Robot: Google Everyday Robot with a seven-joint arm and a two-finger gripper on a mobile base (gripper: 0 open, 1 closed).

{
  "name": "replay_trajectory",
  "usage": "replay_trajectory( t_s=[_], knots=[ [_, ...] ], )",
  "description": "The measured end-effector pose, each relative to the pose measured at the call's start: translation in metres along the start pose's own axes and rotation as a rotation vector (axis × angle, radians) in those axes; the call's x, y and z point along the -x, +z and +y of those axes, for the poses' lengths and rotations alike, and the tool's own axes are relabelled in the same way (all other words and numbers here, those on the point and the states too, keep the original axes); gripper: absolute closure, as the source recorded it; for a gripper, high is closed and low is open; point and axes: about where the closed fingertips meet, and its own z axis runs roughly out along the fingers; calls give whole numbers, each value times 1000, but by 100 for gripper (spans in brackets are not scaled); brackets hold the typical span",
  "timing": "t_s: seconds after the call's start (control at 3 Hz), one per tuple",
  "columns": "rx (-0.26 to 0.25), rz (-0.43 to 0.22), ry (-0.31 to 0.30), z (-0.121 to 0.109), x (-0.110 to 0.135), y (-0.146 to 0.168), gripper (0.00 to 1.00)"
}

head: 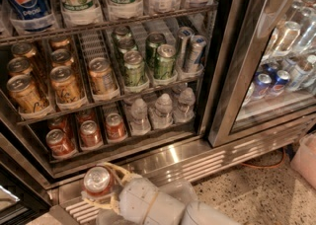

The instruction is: Pick coke can from bottom shelf of fridge

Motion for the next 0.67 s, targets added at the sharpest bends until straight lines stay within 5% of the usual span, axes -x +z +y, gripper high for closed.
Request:
replay_trajectory(
  t_s=[0.67],
  knots=[
    [-162,158,-83,-14,9,-55,100]
  ],
)
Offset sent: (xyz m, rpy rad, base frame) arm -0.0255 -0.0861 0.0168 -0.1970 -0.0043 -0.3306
